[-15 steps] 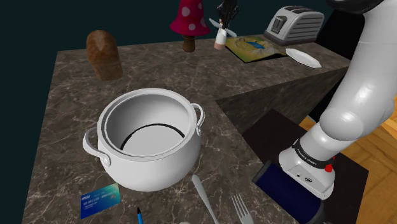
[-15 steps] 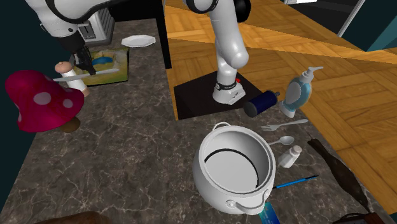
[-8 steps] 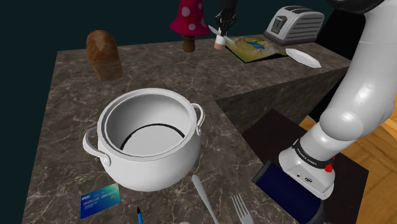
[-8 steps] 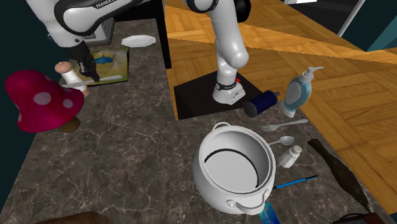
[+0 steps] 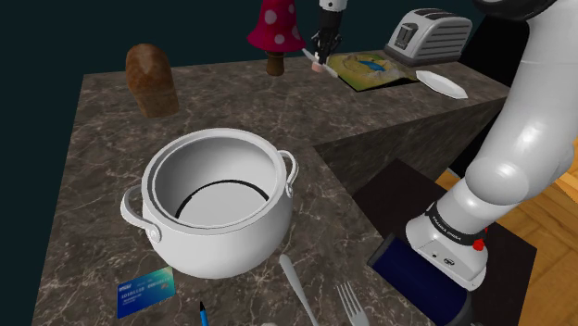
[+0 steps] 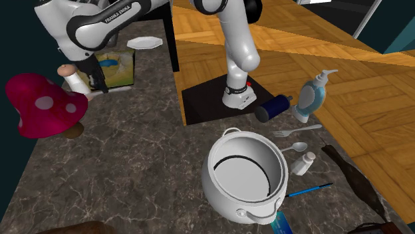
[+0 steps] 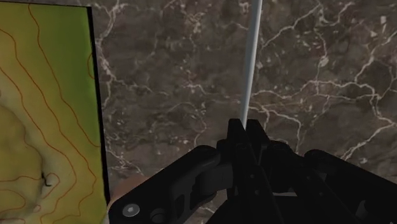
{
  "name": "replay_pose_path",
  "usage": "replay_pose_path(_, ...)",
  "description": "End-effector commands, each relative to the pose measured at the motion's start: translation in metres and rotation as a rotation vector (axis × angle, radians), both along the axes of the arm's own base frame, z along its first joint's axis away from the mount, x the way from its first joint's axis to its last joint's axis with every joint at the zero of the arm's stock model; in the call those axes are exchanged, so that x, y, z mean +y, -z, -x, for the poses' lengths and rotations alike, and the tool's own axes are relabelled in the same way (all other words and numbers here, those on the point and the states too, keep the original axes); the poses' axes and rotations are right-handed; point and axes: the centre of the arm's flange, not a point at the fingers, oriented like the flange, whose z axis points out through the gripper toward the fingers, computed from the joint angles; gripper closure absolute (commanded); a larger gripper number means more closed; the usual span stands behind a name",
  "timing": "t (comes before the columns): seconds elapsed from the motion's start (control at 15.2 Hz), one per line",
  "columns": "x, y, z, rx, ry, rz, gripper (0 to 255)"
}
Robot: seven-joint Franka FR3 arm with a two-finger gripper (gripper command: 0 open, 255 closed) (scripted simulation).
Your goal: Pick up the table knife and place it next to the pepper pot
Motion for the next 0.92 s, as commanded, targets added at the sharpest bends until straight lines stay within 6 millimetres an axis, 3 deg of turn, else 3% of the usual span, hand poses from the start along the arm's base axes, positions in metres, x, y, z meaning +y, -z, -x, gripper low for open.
replay_pose_path(0.0,-0.001,0.01,0.001,-0.001,0.0,0.0,255)
replay_pose_path(0.66,-0.001,0.063,0.001,-0.001,0.0,0.0,255)
replay_pose_path(0.86,-0.001,0.065,0.001,-0.001,0.0,0.0,255)
